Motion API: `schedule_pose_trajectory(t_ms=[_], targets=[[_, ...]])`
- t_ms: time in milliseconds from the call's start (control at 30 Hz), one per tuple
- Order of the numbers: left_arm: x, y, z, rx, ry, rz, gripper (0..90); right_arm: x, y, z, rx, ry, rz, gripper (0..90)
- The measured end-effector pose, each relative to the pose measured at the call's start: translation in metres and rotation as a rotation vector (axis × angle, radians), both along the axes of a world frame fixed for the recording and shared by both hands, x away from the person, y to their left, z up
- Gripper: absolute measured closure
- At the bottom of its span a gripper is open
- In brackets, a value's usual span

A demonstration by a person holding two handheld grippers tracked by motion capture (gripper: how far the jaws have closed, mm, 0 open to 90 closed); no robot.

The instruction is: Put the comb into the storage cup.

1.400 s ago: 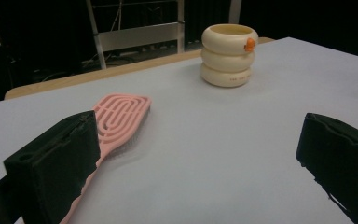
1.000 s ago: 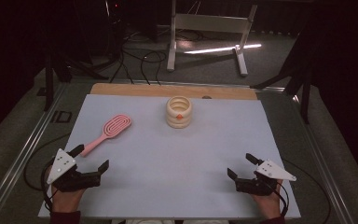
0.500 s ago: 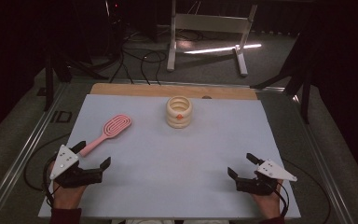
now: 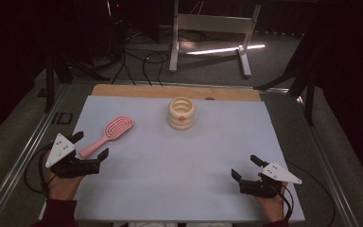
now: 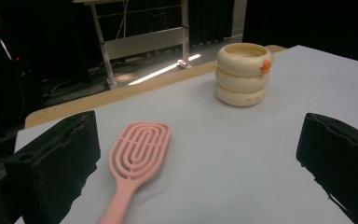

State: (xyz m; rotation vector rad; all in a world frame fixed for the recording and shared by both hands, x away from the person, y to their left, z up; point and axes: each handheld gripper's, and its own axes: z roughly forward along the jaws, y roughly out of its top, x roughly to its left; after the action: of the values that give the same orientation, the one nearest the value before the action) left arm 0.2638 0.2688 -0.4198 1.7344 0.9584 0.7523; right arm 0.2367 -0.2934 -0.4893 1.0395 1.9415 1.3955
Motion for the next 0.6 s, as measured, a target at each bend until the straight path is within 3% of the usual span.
schedule_pose_trajectory(t_ms=[600], targets=[[0.041,0.009,-0.012,0.009,0.100,0.048,0.3,0.001,-0.001,-0.001,-0.001,0.008,0.001,7.8]])
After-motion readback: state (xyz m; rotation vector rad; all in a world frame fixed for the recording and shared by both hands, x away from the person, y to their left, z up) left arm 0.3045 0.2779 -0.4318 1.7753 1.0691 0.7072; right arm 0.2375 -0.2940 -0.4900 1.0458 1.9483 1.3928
